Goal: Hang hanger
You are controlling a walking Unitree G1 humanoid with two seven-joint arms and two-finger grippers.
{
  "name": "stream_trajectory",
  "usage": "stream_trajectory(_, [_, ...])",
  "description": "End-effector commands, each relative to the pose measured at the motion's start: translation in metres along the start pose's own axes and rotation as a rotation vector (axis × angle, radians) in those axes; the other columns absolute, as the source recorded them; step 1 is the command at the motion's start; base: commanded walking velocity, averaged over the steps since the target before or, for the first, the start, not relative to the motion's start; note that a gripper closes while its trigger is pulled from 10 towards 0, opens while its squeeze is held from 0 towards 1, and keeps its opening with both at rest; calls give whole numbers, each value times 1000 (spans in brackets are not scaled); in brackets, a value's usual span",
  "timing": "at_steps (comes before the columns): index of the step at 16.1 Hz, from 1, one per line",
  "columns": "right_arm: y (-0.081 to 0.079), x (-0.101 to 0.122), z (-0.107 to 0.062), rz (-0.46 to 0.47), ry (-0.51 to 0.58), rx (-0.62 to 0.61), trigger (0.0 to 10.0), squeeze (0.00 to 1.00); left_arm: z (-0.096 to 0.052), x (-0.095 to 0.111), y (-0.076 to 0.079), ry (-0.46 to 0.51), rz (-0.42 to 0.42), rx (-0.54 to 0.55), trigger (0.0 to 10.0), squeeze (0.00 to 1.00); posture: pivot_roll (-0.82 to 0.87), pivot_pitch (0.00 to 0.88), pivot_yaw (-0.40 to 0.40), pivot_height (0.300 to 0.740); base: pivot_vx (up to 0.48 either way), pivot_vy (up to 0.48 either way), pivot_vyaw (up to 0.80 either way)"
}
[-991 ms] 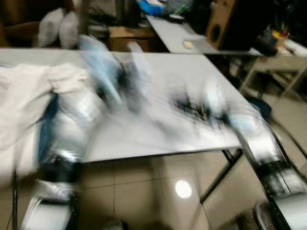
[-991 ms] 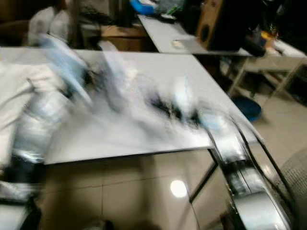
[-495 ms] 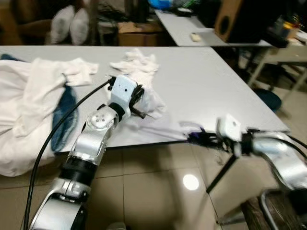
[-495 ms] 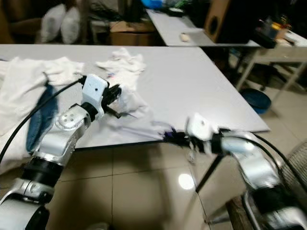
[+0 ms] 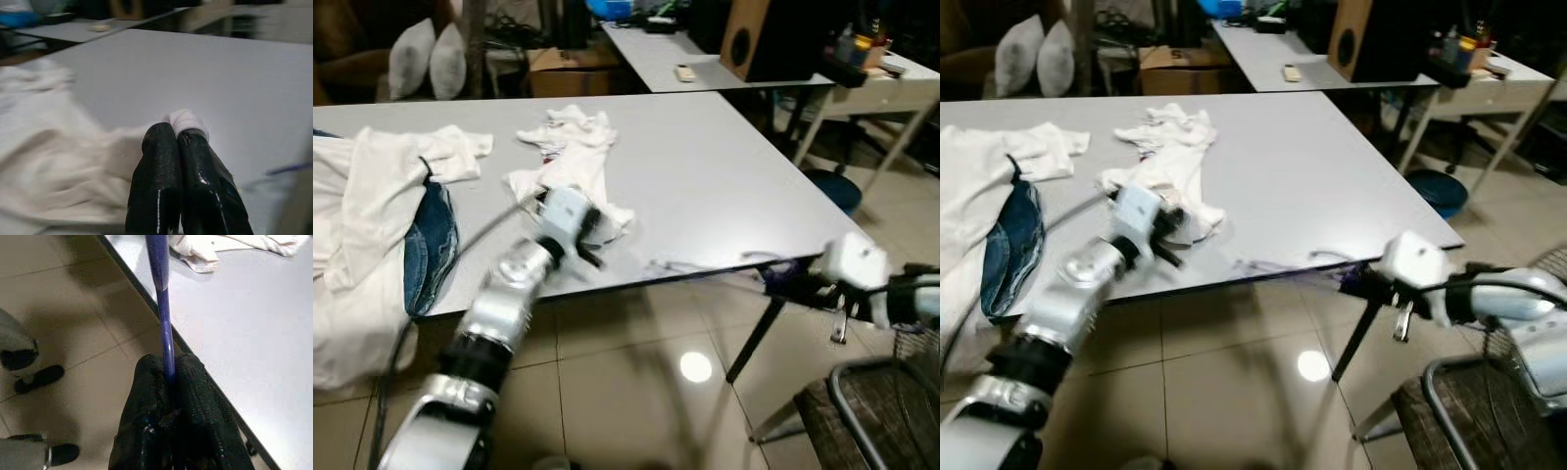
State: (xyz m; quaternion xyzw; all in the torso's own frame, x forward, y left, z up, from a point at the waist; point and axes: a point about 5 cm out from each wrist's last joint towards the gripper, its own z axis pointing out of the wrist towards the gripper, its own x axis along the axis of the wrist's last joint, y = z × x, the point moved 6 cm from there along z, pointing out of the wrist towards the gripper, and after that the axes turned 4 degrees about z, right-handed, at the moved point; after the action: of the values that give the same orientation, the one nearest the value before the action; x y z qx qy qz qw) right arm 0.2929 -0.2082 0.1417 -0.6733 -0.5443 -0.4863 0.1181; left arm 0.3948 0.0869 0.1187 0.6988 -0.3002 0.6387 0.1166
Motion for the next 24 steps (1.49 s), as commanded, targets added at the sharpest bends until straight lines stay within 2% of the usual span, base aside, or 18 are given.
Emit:
stream_trajectory(1, [21, -5, -4, 57, -14, -155, 10000, 0, 1, 22, 19, 82, -19, -112, 10000, 1000, -47, 0, -1, 740, 0, 0, 0])
stream_trajectory(2, [27, -7, -3, 90, -15, -219, 10000, 0, 0, 26, 24, 100, -27, -141, 10000, 1000, -47, 0, -1, 740, 0, 0, 0])
stream_trajectory(3, [36, -8, 3, 177, 14, -332, 10000, 0, -5, 33, 34, 124, -11, -211, 10000, 1000, -38, 0, -5, 740, 0, 0, 0])
stream_trajectory(5, [38, -7, 9, 255, 46, -386, 10000, 0, -9, 35, 43, 126, 9, -270, 10000, 1000, -37, 0, -5, 740, 0, 0, 0])
stream_trajectory(6, [40, -5, 21, 340, 91, -432, 10000, 0, -11, 28, 46, 72, 86, -307, 10000, 1000, -31, 0, -5, 740, 0, 0, 0])
stream_trajectory(7, [43, -4, 28, 418, 128, -490, 10000, 0, -14, 21, 46, 19, 153, -332, 10000, 1000, -28, 0, -7, 740, 0, 0, 0])
stream_trajectory(8, [47, -1, 30, 487, 166, -536, 10000, 0, -18, 19, 45, 1, 177, -342, 10000, 1000, -27, 0, -7, 740, 0, 0, 0])
stream_trajectory(10, [50, 4, 31, 554, 219, -604, 10000, 0, -22, 29, 42, 26, 164, -329, 10000, 1000, -22, 0, -13, 740, 0, 0, 0])
stream_trajectory(13, [52, 6, 35, 588, 224, -675, 10000, 0, -28, 29, 34, 15, 216, -322, 10000, 1000, -30, 0, -6, 740, 0, 0, 0])
stream_trajectory(14, [49, 7, 38, 603, 228, -679, 10000, 0, -32, 27, 35, -4, 276, -350, 10000, 1000, -29, 0, -12, 740, 0, 0, 0])
stream_trajectory(16, [37, 3, 45, 618, 206, -634, 10000, 0, -41, 10, 37, -97, 441, -429, 10000, 1000, -16, 0, -30, 740, 0, 0, 0])
stream_trajectory(17, [35, 2, 47, 620, 201, -626, 10000, 0, -46, 3, 39, -132, 477, -470, 10000, 1000, -8, 0, -38, 740, 0, 0, 0])
stream_trajectory(20, [37, 12, 54, 570, 229, -624, 10000, 0, -61, -8, 36, -221, 482, -547, 10000, 1000, 19, 0, -49, 740, 0, 0, 0])
stream_trajectory(22, [39, 19, 56, 582, 266, -628, 10000, 0, -74, -16, 32, -268, 482, -568, 10000, 1000, 31, 0, -52, 740, 0, 0, 0])
stream_trajectory(23, [39, 31, 59, 564, 311, -618, 10000, 0, -82, -21, 29, -283, 473, -575, 10000, 1000, 30, 0, -41, 740, 0, 0, 0])
stream_trajectory(24, [39, 44, 59, 548, 367, -616, 10000, 0, -87, -21, 26, -260, 430, -562, 10000, 1000, 15, 0, -22, 740, 0, 0, 0])
